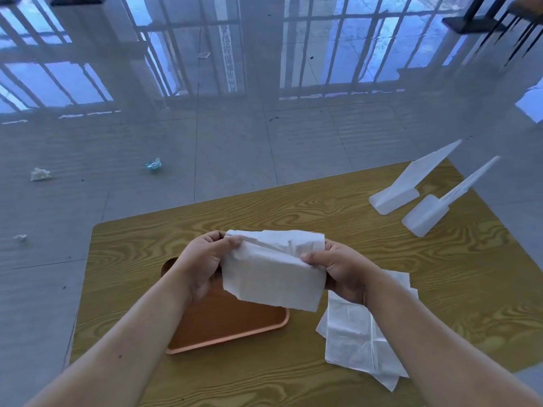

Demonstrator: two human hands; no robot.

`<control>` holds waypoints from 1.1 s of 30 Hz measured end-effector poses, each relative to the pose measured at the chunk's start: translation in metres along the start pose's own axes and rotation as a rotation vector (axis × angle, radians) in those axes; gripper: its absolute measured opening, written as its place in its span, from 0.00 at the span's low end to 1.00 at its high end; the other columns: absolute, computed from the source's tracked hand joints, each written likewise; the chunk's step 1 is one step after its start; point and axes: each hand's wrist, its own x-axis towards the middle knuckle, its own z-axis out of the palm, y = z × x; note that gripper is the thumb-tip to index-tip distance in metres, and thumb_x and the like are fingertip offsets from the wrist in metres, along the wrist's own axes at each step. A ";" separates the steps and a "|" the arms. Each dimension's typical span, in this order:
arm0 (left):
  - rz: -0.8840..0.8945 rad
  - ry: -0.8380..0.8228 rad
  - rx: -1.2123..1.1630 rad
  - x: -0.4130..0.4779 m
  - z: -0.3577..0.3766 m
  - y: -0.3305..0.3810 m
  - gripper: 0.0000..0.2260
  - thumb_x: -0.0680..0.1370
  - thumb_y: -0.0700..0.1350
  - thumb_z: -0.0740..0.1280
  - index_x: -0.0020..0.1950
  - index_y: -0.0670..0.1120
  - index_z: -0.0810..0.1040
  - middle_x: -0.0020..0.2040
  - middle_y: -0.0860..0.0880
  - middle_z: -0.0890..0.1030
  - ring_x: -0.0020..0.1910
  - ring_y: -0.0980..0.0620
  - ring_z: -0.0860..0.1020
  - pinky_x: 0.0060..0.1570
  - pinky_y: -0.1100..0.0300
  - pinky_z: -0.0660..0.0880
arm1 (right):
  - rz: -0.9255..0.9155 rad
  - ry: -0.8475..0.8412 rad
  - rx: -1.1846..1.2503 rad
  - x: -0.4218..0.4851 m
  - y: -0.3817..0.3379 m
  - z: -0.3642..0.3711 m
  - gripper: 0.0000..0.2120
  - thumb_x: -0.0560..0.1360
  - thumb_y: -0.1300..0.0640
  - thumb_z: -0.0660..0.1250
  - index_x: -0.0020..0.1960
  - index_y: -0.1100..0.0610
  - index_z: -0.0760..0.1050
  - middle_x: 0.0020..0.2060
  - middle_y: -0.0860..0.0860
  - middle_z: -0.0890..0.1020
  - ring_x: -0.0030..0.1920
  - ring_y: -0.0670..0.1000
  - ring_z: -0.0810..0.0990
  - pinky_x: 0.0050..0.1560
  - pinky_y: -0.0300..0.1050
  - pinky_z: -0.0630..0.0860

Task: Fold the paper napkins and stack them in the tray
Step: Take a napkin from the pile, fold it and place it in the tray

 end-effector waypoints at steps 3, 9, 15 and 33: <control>0.012 -0.041 0.026 -0.001 -0.004 -0.002 0.04 0.81 0.41 0.72 0.54 0.46 0.86 0.49 0.44 0.89 0.42 0.48 0.86 0.39 0.55 0.83 | -0.027 0.073 0.052 0.002 -0.005 -0.006 0.12 0.82 0.65 0.66 0.63 0.56 0.81 0.49 0.54 0.89 0.44 0.52 0.87 0.39 0.46 0.83; 0.118 -0.093 0.167 -0.002 0.002 0.004 0.20 0.79 0.26 0.61 0.50 0.43 0.90 0.52 0.40 0.89 0.49 0.43 0.88 0.46 0.51 0.86 | -0.262 0.119 -0.211 -0.005 -0.010 -0.018 0.13 0.83 0.66 0.65 0.54 0.55 0.87 0.52 0.54 0.89 0.54 0.55 0.87 0.55 0.50 0.84; 0.186 -0.046 0.271 0.001 0.012 0.015 0.18 0.82 0.42 0.59 0.50 0.45 0.90 0.53 0.46 0.89 0.52 0.48 0.86 0.44 0.59 0.82 | -0.344 0.142 -0.465 -0.014 -0.012 -0.026 0.28 0.76 0.76 0.57 0.55 0.52 0.88 0.56 0.46 0.87 0.58 0.50 0.84 0.59 0.45 0.81; 0.304 -0.322 0.558 -0.005 0.027 0.067 0.14 0.75 0.46 0.73 0.59 0.58 0.82 0.47 0.40 0.82 0.45 0.47 0.80 0.48 0.48 0.76 | -0.194 -0.005 -0.740 0.025 0.007 0.016 0.07 0.76 0.53 0.75 0.51 0.54 0.85 0.47 0.51 0.89 0.47 0.53 0.86 0.57 0.54 0.82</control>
